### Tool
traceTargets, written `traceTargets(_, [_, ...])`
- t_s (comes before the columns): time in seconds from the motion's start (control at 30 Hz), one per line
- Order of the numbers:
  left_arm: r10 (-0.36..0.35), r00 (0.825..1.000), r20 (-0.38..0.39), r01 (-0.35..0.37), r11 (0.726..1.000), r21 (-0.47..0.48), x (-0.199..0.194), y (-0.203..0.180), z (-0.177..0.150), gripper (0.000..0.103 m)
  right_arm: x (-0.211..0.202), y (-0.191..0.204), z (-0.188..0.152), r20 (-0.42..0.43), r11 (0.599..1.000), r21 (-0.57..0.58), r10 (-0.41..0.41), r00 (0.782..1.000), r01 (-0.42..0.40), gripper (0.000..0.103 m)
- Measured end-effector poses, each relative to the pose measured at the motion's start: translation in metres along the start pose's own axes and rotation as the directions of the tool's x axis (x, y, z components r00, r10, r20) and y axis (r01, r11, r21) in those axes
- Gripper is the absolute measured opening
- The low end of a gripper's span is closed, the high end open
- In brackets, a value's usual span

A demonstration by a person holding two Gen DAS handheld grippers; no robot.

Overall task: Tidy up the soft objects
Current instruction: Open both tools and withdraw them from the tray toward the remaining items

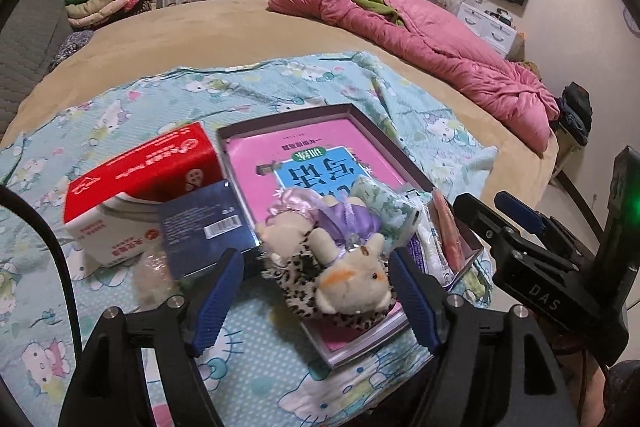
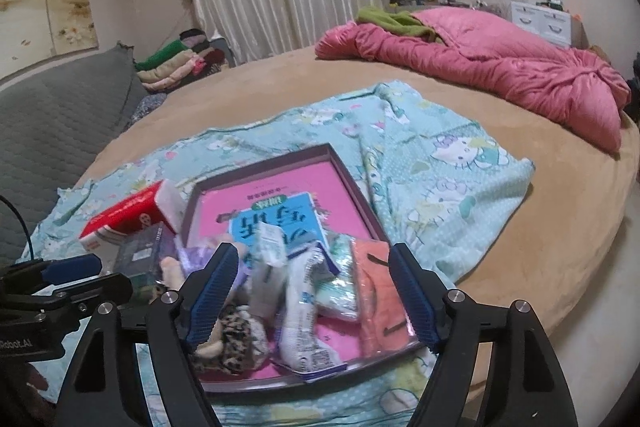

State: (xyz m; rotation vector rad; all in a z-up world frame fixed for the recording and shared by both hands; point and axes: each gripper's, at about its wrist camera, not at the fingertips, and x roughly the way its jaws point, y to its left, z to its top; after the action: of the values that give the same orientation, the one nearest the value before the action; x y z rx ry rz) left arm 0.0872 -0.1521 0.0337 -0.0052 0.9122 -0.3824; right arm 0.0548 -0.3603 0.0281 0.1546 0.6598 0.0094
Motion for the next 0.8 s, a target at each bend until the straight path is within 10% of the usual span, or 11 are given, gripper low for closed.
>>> traceTargets(0.8, [0.107,0.991,0.080,-0.095,0.986,-0.138,-0.067,0.087,-0.009,0.079,-0.042,0.095,-0.001,-0.003,0.975,-0.134,0.177,0.984,-0.176,0.080])
